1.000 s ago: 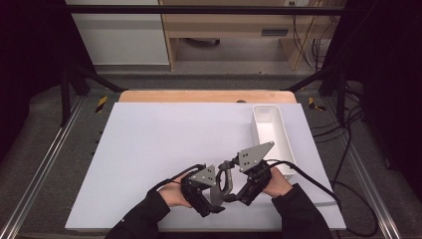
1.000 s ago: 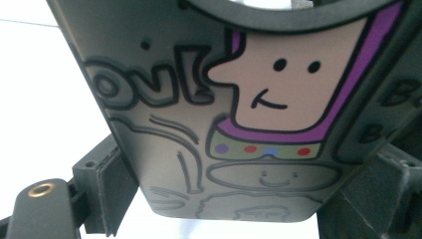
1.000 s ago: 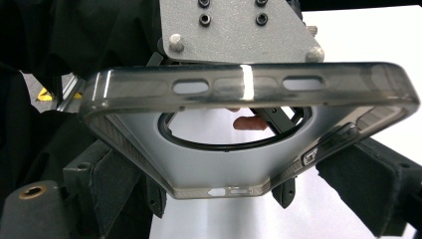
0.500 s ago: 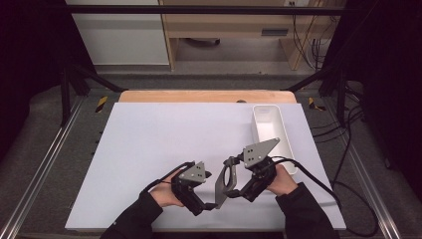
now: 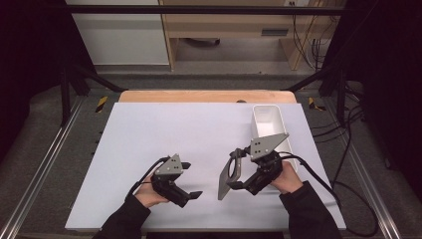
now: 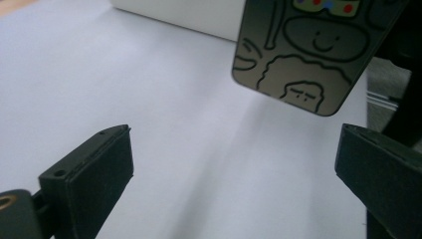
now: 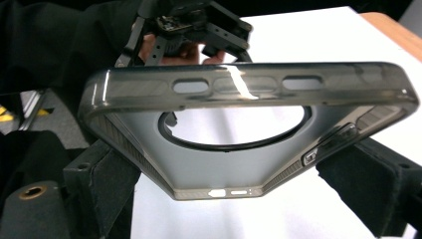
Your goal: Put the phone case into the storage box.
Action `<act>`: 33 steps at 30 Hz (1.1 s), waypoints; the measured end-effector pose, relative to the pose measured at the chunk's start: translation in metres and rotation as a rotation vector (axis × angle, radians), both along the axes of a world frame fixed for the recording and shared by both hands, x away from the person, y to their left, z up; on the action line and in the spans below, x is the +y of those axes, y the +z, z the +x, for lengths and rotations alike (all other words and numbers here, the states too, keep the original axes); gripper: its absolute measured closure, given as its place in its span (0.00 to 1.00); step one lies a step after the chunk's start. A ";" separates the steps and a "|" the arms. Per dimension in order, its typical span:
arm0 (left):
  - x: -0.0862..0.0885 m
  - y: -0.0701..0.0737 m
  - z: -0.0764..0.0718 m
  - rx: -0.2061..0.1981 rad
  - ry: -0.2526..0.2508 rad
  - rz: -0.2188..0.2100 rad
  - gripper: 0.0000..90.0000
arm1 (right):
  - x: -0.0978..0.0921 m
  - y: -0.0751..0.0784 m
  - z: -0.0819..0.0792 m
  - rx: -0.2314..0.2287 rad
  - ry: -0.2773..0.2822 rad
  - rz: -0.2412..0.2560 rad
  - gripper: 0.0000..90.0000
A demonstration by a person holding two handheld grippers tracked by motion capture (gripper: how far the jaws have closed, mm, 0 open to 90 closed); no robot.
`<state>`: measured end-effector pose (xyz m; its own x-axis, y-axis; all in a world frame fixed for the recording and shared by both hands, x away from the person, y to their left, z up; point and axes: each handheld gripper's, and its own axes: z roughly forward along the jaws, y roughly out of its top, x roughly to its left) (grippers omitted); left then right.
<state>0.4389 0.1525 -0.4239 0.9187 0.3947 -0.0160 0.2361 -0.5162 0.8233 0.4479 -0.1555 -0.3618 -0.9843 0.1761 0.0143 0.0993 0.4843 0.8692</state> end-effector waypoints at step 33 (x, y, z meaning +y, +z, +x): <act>0.101 -0.009 0.000 -0.100 0.428 -0.167 0.01 | -0.034 0.033 0.009 -0.027 -0.331 0.041 0.13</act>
<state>0.4388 0.2531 -0.4332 0.6744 0.7377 -0.0313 0.3143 -0.2484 0.9162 0.4568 -0.1895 -0.3290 -0.8738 0.4863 0.0030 0.2225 0.3942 0.8917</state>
